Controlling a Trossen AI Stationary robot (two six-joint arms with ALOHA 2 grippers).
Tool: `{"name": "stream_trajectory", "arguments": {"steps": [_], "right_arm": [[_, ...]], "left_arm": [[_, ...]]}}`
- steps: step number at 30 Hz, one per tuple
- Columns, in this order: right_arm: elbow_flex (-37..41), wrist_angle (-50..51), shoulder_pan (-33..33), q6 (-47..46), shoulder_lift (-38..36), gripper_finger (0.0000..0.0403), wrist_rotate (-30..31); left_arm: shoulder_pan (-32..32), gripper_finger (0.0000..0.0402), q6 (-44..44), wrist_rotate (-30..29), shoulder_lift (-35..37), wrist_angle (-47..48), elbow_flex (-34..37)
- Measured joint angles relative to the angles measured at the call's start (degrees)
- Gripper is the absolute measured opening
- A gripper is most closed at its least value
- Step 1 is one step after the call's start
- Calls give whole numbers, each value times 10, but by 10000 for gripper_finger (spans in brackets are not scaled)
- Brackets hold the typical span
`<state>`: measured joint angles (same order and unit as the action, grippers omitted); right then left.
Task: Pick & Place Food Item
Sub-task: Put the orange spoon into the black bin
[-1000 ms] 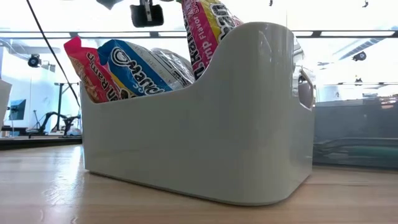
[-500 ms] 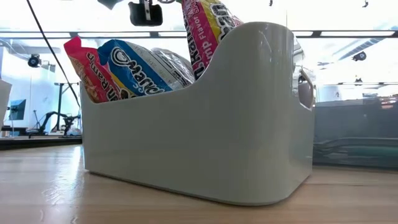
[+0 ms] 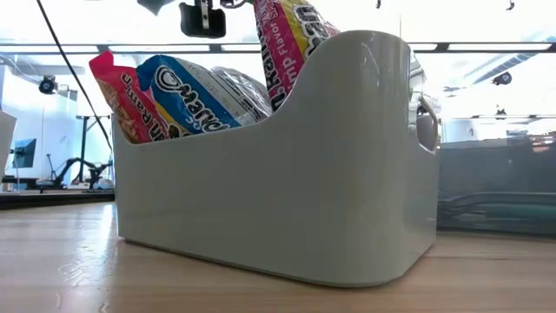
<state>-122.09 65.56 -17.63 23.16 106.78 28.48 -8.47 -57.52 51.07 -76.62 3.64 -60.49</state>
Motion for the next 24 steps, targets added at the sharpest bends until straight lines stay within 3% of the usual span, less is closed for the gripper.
{"name": "stream_trajectory", "arguments": {"steps": [18, 24], "right_arm": [[2, -2, 8, 17, 0, 32, 6], [2, 3, 8, 26, 0, 11, -7]], "left_arm": [[0, 0, -11, 2, 0, -1, 0], [0, 0, -20, 13, 0, -16, 0]]}}
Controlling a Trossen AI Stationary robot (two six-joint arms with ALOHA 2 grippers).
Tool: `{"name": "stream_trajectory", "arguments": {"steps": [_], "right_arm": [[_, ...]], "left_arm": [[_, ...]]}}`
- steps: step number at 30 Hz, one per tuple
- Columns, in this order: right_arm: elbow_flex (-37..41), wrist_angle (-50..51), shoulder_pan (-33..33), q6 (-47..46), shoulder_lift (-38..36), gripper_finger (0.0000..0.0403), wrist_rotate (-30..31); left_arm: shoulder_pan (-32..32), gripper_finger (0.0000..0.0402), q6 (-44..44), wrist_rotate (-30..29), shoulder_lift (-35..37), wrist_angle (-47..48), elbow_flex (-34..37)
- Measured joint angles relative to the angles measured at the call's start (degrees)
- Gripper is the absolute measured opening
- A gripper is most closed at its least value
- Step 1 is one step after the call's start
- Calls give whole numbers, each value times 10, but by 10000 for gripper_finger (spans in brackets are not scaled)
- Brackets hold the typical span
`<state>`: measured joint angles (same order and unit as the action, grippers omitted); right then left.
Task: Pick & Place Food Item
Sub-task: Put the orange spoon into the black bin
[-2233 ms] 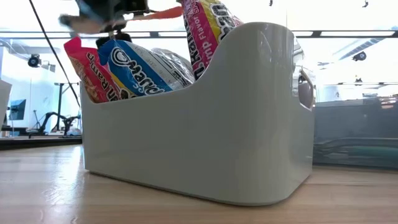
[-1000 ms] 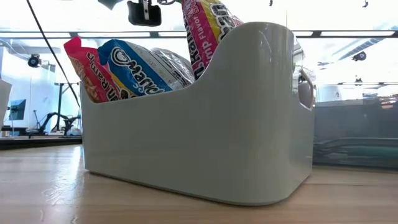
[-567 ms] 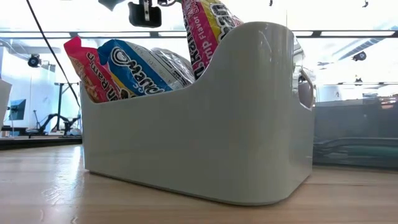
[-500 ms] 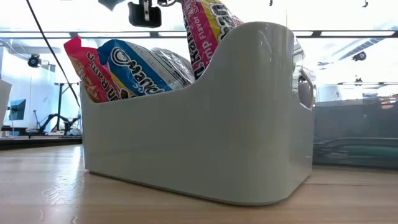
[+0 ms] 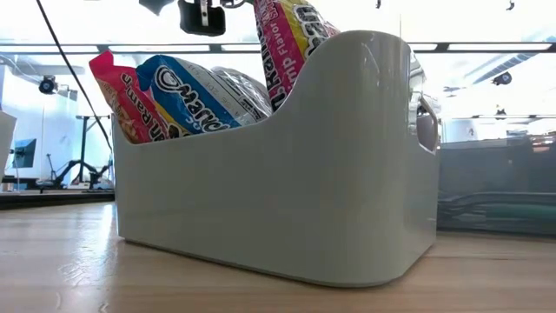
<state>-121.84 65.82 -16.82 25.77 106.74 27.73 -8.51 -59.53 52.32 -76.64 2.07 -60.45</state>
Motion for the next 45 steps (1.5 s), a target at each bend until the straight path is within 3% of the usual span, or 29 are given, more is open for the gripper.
{"name": "stream_trajectory", "arguments": {"steps": [7, 19, 25, 29, 35, 45], "right_arm": [[0, -2, 1, -4, -2, 9, -21], [0, -2, 4, -94, 0, 8, -116], [0, 10, 3, -219, 0, 8, -148], [0, 69, 4, -339, -1, 8, -147], [37, 128, 3, -464, -12, 8, -147], [238, 82, -27, -696, -122, 8, -142]], "left_arm": [[-2, 15, -25, 4, 0, -35, 0], [-12, 209, -25, -17, 0, -82, 0], [-36, 269, -55, -19, 2, -112, 0], [-56, 277, -10, -20, 22, -123, 0], [-61, 278, 97, -91, 85, -122, 0], [-61, 278, 190, -185, 156, -49, 3]]}}
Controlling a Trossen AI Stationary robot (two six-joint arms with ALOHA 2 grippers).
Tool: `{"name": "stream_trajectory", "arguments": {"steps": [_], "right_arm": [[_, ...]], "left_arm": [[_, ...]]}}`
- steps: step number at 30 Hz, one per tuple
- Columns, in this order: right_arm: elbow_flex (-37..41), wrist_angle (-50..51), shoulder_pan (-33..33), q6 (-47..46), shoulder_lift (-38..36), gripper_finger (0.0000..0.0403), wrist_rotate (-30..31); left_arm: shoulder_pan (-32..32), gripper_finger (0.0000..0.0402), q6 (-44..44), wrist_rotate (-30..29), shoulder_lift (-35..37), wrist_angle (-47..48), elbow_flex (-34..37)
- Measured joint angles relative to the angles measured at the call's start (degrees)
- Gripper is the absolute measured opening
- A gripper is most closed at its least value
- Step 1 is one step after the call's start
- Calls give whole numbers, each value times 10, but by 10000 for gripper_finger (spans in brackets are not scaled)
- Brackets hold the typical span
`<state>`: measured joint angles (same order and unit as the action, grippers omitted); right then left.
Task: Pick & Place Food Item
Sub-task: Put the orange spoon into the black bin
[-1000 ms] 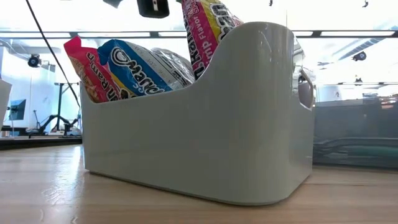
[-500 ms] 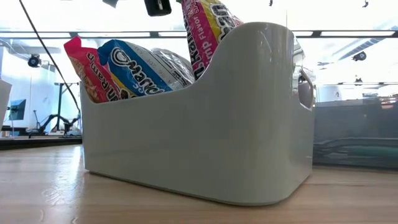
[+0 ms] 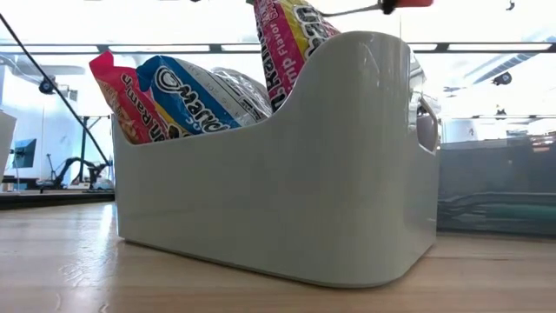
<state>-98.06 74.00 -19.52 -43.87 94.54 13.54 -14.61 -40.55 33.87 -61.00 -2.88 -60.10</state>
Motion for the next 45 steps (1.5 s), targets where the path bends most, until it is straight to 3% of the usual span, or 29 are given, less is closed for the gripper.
{"name": "stream_trajectory", "arguments": {"steps": [8, 19, 34, 45], "right_arm": [[206, -166, -70, -237, -107, 8, 64], [367, -256, -165, -376, -127, 8, 119], [449, -343, -246, -439, -95, 8, 130], [449, -352, -246, -444, -19, 8, 74]], "left_arm": [[0, 278, 1, -5, 5, 17, 13], [-1, 278, 2, -35, 5, 8, 14], [-1, 278, -3, -56, 5, 7, 14], [-1, 278, -3, -59, 5, 8, 14]]}}
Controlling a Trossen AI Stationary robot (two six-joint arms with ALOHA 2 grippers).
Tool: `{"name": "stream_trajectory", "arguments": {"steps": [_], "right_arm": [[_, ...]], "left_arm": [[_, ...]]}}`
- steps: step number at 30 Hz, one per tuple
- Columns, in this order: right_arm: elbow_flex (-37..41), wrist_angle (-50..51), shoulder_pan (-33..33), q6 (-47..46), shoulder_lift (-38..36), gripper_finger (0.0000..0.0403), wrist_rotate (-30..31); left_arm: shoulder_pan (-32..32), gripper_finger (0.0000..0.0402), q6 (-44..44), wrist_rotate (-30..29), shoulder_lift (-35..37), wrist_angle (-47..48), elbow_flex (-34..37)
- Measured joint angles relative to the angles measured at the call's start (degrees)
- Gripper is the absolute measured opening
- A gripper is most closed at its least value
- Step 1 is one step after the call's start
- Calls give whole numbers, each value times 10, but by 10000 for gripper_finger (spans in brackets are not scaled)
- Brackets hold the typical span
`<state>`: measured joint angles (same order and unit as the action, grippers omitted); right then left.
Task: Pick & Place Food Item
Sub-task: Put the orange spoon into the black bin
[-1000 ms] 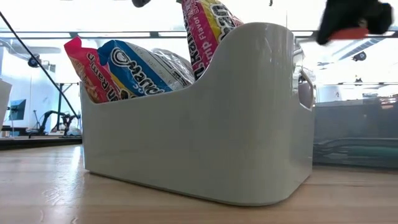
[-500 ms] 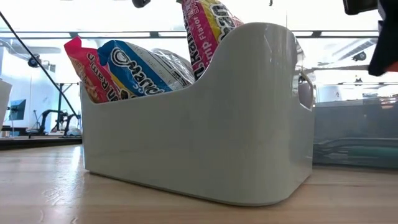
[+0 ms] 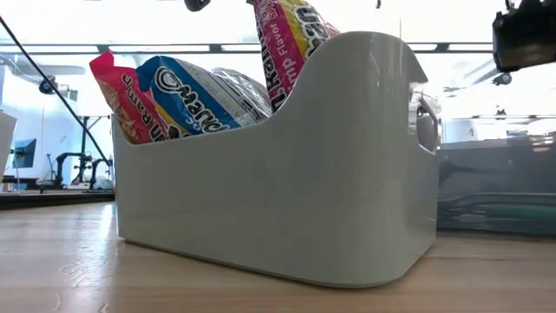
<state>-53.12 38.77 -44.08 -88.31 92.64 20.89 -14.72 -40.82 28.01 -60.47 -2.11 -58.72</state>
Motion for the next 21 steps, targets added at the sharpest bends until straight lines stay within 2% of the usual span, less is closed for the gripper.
{"name": "stream_trajectory", "arguments": {"steps": [6, 21], "right_arm": [[-1, -3, 6, -13, 26, 8, 4], [-1, -5, 8, -12, 30, 8, 5]], "left_arm": [[0, 278, 0, 0, 0, 0, 0], [0, 278, 2, 0, 0, 6, 0]]}}
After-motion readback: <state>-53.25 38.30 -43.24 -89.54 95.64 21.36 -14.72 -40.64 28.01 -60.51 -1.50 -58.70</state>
